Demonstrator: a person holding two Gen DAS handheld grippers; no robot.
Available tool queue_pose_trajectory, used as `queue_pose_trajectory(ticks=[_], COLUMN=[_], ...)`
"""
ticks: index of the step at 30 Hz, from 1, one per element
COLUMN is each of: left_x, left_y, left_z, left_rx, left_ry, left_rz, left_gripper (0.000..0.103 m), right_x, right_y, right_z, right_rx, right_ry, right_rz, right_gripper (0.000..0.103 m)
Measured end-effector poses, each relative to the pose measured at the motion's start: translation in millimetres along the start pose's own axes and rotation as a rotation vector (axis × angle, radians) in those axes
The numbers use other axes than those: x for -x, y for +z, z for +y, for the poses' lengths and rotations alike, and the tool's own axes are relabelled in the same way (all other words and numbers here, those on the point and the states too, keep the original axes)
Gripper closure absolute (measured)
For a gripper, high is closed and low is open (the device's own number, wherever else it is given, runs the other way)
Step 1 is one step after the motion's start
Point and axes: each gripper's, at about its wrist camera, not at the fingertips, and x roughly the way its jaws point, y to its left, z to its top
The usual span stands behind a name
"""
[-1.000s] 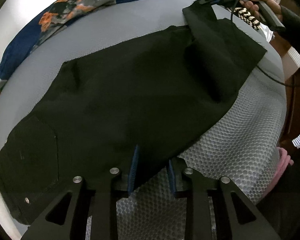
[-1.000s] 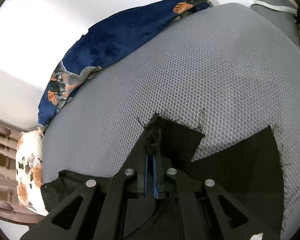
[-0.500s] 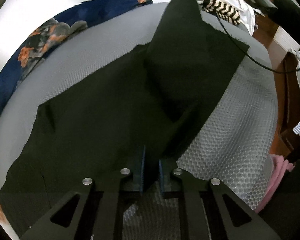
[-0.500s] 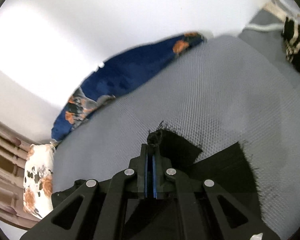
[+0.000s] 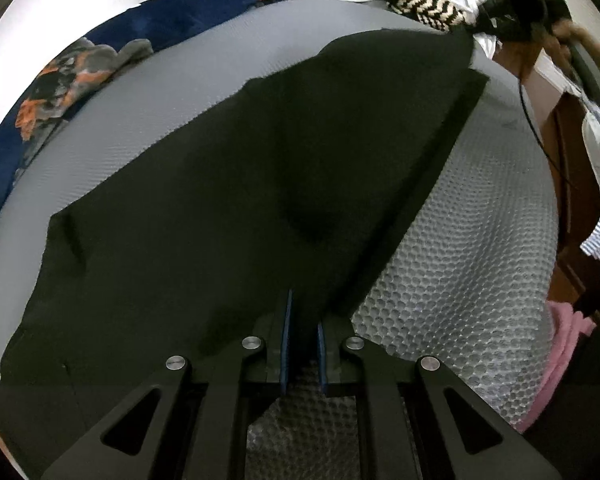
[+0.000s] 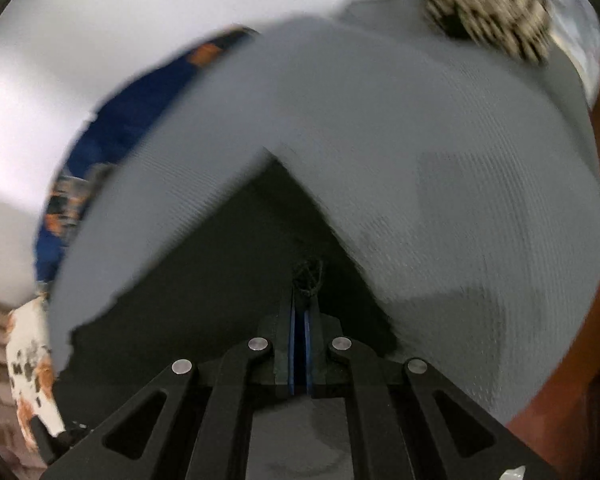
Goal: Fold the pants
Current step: 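Pull the held leg hem with the right gripper across the folded trousers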
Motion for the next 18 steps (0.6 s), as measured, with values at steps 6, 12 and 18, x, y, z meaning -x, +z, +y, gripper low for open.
queue_pose_trajectory(ticks=[6, 12, 18], left_x=[-3, 1, -8], left_y=[2, 6, 7], left_z=[5, 8, 0], left_rx=[0.001, 0.036, 0.009], left_ry=[-0.013, -0.018, -0.001], left_rz=[0.006, -0.019, 0.027], left_gripper=[0.091, 0.091, 0.088], right_x=[-6, 2, -13], right_y=[-13, -7, -8], right_z=[-15, -2, -11], right_rx=[-0.036, 0.041, -0.001], right_ry=[-0.006, -0.061, -0.063], right_rz=[0.002, -0.030, 0.034], right_gripper=[0.101, 0.101, 0.096])
